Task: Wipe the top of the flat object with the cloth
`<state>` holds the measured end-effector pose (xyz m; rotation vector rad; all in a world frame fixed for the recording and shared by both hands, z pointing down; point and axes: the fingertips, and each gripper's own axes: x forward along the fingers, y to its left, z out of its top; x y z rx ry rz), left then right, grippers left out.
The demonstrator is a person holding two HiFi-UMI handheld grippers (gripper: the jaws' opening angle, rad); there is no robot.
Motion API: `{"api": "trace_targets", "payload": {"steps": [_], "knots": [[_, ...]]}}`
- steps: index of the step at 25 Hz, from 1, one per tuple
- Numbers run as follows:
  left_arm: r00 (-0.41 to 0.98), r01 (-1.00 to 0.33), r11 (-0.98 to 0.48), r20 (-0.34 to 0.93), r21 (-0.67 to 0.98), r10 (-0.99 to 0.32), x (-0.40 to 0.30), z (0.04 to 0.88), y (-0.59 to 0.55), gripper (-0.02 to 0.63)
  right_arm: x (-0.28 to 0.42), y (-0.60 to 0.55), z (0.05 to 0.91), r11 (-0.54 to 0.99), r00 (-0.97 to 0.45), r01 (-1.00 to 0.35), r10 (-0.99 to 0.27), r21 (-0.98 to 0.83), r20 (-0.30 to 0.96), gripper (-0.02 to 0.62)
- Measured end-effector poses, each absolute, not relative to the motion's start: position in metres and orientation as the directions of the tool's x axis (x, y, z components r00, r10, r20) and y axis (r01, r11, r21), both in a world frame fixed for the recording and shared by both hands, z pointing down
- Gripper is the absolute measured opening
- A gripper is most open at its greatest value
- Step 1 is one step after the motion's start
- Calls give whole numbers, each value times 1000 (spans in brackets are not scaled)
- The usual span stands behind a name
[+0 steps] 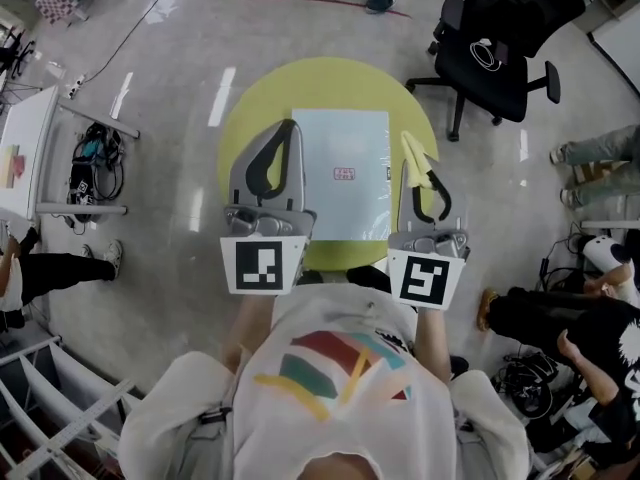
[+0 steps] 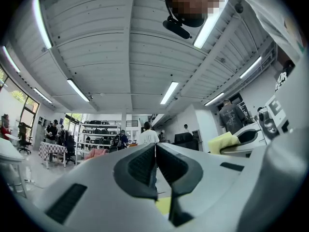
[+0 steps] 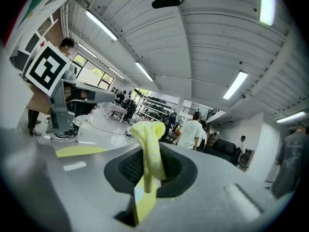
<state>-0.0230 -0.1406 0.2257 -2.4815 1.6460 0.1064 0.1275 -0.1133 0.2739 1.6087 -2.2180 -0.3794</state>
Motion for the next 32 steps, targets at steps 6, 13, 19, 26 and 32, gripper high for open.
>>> {"api": "trace_targets", "payload": {"steps": [6,13,19,26,32], "knots": [[367,-929,-356,-131,-98,-921,-23,228,-148,17,134,-148,290,339,-261,-791,-940,509,220,28],[365,-930,-358,-99,-88,-926,-19,239,-149,17,125,-220,358,546,-268,-459,-837,701,477,28],[361,-931,-355,-64,-85,-930,-23,253,-148,17,118,-264,436,721,-212,-230,-693,654,689,28],[338,-940,-337,-22,-49,-941,-35,272,-148,17,123,-277,514,832,-98,-104,-554,545,827,27],[320,-947,-321,21,-31,-947,-41,288,-138,17,125,-280,547,856,-42,-81,-515,511,856,28]]}}
